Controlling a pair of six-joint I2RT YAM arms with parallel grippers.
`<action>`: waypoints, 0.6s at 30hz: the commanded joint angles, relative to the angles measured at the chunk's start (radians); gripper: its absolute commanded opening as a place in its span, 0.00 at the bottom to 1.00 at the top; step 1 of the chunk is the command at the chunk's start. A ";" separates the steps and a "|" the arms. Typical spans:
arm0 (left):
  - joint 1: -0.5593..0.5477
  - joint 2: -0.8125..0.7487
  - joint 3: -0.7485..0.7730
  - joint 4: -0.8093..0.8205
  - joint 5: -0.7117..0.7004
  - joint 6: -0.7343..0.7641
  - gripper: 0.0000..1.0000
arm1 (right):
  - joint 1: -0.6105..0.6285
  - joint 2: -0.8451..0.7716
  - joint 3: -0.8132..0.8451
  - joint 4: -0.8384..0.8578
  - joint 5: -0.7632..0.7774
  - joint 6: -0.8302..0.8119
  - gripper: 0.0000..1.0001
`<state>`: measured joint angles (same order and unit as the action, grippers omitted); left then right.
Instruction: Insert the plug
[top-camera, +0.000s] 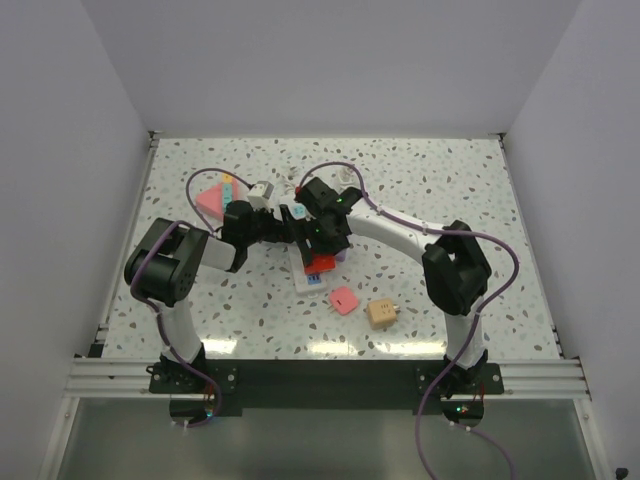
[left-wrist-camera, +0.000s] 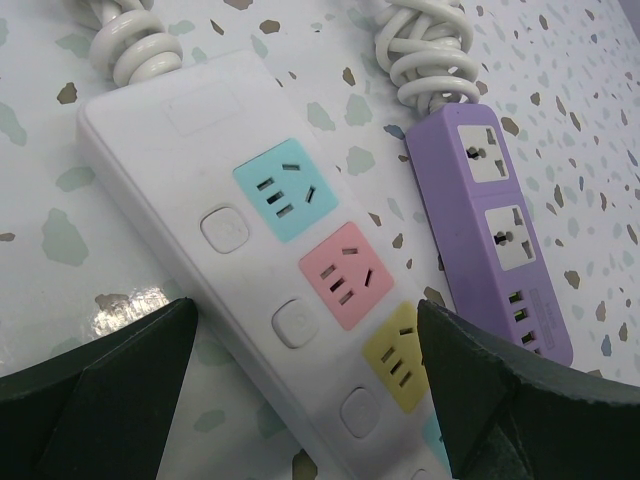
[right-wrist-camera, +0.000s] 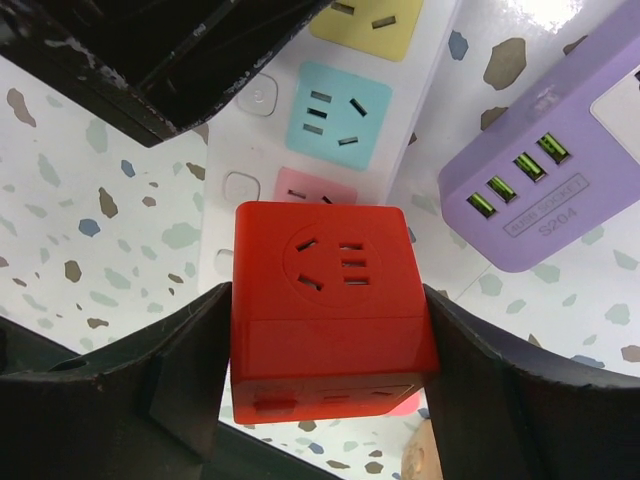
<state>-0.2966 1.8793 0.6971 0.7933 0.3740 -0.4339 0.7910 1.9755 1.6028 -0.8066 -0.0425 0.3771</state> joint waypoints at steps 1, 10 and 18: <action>0.010 0.034 -0.015 -0.069 -0.007 0.009 0.97 | -0.003 -0.043 -0.007 0.023 0.062 -0.015 0.70; 0.013 0.044 -0.010 -0.069 -0.006 0.012 0.97 | -0.003 0.000 0.071 -0.022 0.073 -0.030 0.40; 0.011 0.047 -0.010 -0.069 0.006 0.027 0.96 | -0.003 0.074 0.166 -0.066 0.082 -0.073 0.44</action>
<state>-0.2943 1.8832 0.6971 0.7982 0.3820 -0.4271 0.7918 2.0274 1.6974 -0.8711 0.0013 0.3439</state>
